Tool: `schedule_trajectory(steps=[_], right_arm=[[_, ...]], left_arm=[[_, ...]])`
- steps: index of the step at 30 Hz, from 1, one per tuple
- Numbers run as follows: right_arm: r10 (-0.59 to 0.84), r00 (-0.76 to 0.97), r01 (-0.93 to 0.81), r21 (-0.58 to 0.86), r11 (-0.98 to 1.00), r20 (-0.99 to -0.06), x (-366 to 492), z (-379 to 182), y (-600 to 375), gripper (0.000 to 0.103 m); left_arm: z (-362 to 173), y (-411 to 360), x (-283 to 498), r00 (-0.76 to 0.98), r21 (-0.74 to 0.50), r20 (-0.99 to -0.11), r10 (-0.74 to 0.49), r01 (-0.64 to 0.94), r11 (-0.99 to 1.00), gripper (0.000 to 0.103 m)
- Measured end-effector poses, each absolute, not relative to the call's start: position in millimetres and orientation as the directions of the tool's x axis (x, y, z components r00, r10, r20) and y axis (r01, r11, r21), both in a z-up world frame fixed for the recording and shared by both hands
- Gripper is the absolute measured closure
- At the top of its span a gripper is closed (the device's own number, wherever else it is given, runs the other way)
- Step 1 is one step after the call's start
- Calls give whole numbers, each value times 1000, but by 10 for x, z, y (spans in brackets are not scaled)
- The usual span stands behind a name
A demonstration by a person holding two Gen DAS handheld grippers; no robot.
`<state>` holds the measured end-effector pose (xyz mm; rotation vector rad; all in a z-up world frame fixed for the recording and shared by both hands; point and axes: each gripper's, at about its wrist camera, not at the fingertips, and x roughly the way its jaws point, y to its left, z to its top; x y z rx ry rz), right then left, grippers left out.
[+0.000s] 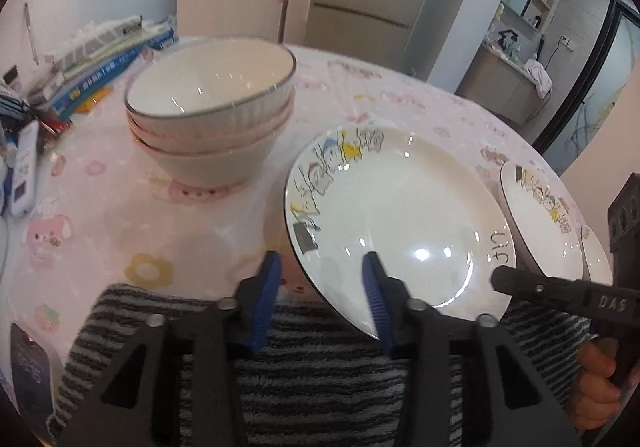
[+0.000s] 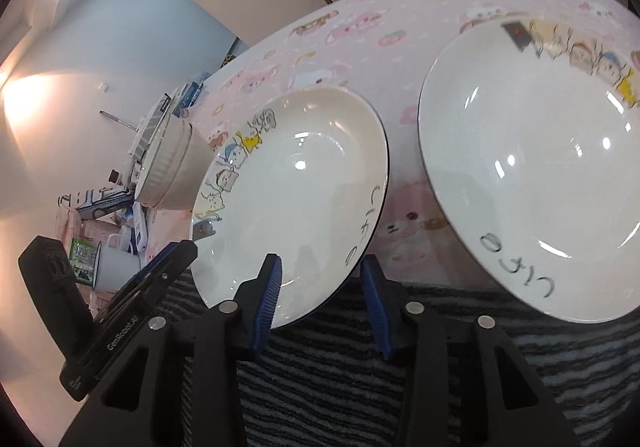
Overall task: Organize plates and bowls
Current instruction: 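Close the left gripper on the cartoon plate rim while the right gripper grips it too, then lift the cartoon plate with both grippers and carry it toward the other plate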
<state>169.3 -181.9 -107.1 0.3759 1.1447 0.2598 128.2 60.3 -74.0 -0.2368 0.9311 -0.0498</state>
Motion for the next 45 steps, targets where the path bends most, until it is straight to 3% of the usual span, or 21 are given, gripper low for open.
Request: schedule_trajectory(steps=[2,8,9,11,12,15,19,34,45], right_arm=[[351,393,-48,362,931,-850,1695,-1148,-1727,76],[350,445,-78,354,932,-824,1658,-1163,-1722,76],[357,449,-81,361,929,-819,1659,-1167,-1731,76],[345,464,-103,337,936,-816,1650,-1164,-1701,74],[334,474,-122,315,941,-815,1635,-1157,-1666,70],[295,491,-168,244,955,-819,1597,-1140,-1568,66],[306,489,-167,257,952,-817,1612,-1132,-1616,66],[341,631,-264,220,939,-697,1293,-787,-1574,67],[347,692,-262,227,938,-633,1033,-483,-1659,67]], left_arm=[[-820,617,1335,555,-249,-814,-172,-66,966,77],[-876,548,1333,546,-218,-822,-159,-44,975,80],[-891,529,1343,539,-211,-827,-160,-34,977,79],[-941,468,1391,501,-229,-840,-209,23,973,61],[-934,430,1389,499,-208,-843,-201,42,977,58],[-927,396,1333,523,-170,-837,-161,30,985,61],[-943,594,1330,528,-271,-818,-229,-3,962,77],[-616,648,1029,705,-242,-679,-206,49,969,77],[-241,427,945,747,-190,-633,-202,103,976,77]])
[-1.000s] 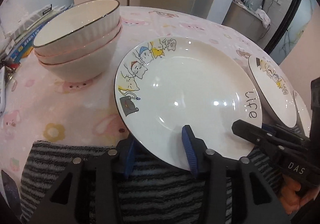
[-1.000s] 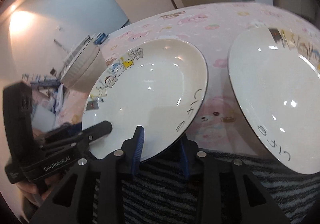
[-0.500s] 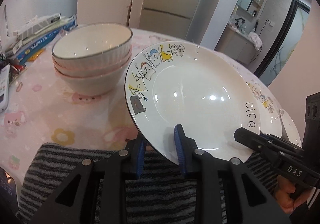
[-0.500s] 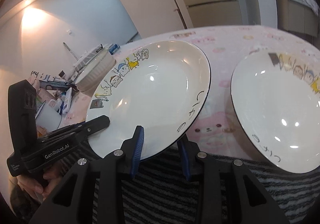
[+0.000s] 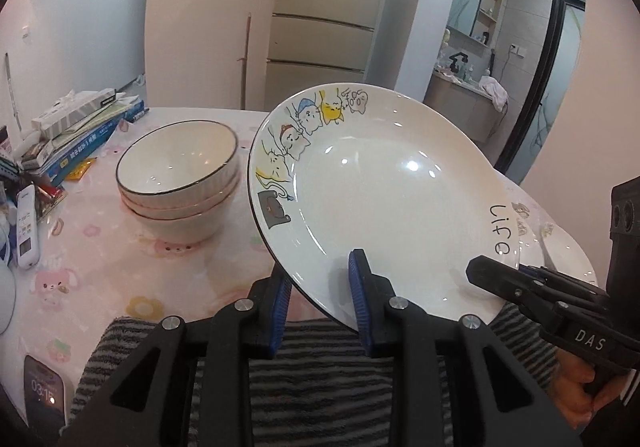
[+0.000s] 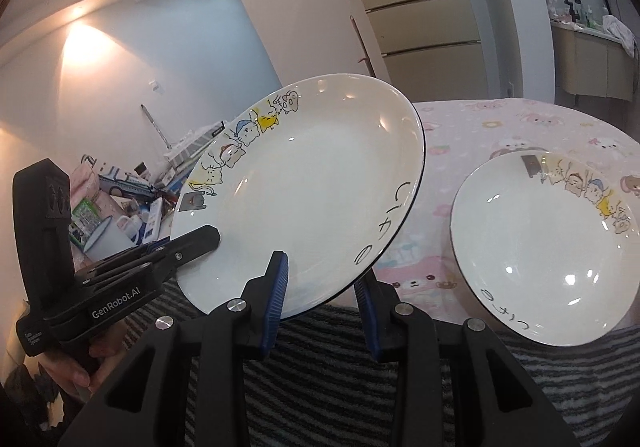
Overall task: Organize plates and bowls
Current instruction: 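Lift the cartoon plate with both grippers and carry it toward the other plate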
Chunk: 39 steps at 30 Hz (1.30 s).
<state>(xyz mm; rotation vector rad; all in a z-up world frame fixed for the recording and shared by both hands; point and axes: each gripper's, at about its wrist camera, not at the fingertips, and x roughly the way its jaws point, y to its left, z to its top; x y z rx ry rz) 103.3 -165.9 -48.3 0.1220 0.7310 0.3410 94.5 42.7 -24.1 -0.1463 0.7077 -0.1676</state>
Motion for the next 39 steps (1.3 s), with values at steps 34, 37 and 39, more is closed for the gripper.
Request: schedule_trajectory(steps=[34,37,39], right_arm=[[125,672,168,314,934,-730,586,-587,-3180,67],[122,659,173,308,936,-742,632,-572,-3188,66],[123,641,187,309,933,-758,660,-569,-3187,66]], left_arm=[[-575,-1262,1470,494,-140,-810,-318,364,921,76],[-556,-1311,1501,489,-128,-817,-307,364,922,76],[-536,-1363,1525,497,-101,-818,-288,369,924,76]])
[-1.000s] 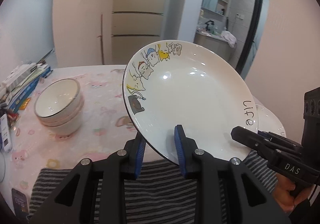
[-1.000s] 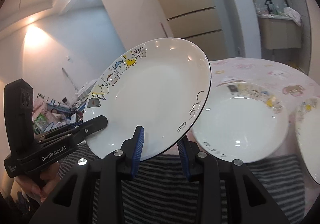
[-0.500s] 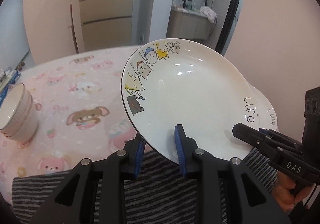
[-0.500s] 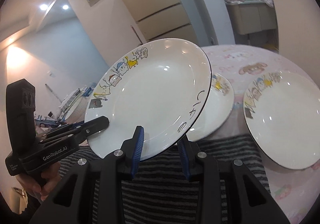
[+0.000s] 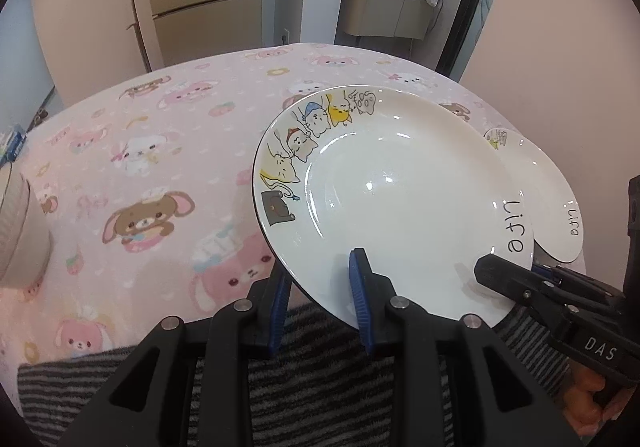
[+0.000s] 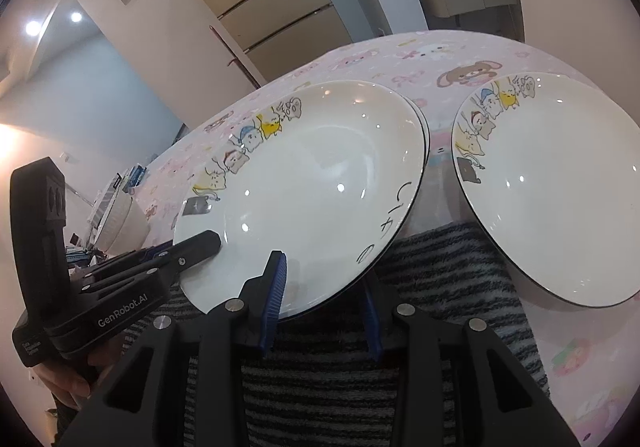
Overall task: Organize plates and bowls
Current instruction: 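Lift the cartoon plate with both grippers and carry it toward the other plate, then lower the cartoon plate onto the other plate and open both grippers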
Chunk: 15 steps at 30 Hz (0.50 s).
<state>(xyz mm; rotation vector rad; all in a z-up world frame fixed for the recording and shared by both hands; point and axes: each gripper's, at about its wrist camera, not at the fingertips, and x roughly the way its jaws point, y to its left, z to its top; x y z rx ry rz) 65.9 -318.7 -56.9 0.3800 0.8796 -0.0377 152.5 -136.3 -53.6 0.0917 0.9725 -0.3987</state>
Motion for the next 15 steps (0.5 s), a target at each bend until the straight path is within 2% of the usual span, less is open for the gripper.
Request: schedule_trajectory(steps=[5,8,15], right_arm=[[87,578,255,281,925,-812,786,-526,-3189,66],[14,542,276,194,941,-840,861,-509,-3087,60],[52,477,301,219,928,-877,1002,-544,-3117,60]], left_arm=[[-517,-1488,1582,489,-39,-847,-209,334,942,76],[-533,-1545,1613,492,-5,-852,-179,335,942,76],[-582,-1552,1710,473,14,-870,-139,306,952,76]])
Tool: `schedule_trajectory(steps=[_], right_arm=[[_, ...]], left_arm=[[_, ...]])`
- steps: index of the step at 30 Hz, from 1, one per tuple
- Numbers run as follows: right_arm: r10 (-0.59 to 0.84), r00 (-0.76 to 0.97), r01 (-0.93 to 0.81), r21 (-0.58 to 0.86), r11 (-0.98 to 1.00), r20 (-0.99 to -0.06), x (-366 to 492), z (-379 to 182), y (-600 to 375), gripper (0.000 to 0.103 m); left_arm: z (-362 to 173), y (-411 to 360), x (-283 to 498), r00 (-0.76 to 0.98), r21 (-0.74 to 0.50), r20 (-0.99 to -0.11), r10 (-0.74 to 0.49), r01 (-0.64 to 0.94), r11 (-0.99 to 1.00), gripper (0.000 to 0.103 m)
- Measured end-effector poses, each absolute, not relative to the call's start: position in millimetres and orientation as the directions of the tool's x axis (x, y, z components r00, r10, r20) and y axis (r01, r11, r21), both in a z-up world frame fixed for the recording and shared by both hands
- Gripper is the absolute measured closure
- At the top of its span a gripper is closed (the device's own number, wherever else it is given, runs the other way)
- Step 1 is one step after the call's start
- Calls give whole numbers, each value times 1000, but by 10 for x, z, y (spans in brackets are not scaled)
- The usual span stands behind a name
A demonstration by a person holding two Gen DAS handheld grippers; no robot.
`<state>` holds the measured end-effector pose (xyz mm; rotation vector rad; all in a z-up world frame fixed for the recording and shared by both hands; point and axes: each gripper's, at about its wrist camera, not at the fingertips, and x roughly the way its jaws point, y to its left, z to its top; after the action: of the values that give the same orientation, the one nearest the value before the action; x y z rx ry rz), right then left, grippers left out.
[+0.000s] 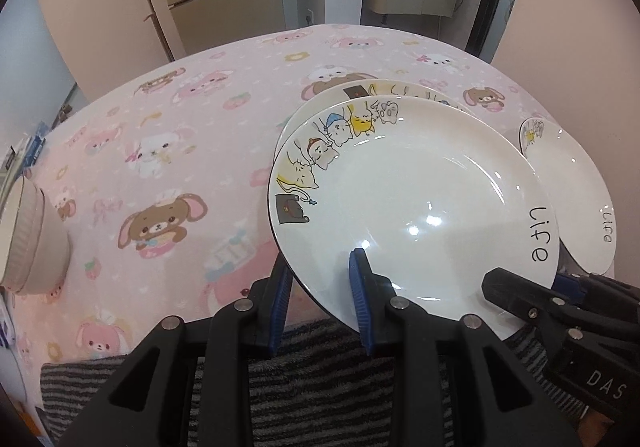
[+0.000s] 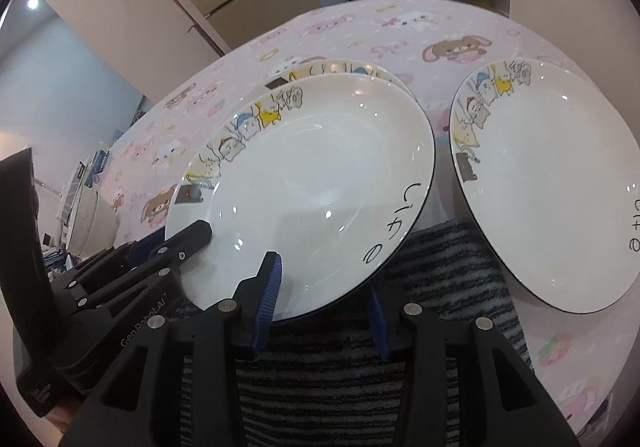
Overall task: Organize plates and bowls
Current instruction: 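Lower the cartoon plate onto the other plate and open both grippers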
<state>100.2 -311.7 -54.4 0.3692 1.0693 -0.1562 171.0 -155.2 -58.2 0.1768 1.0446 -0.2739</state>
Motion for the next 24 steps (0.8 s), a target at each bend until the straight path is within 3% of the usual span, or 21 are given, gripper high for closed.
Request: schedule_trajectory(steps=[17,21,24], right_arm=[[-11,490,324,170,930,-872,956,-476,-3328,56],[-8,513,299,170,939,-858,1002,-477,-3355,80],[-56,518,300,120,946,-854,1035,-477,-3306,84]], left_arm=[[-565,-1470,1759,440,-73,-876,-200,289,954,76],[-569,-1492,1758,451,-57,-872,-192,296,954,77],[-580,-1542,1755,465,-29,-866,-183,318,947,82]])
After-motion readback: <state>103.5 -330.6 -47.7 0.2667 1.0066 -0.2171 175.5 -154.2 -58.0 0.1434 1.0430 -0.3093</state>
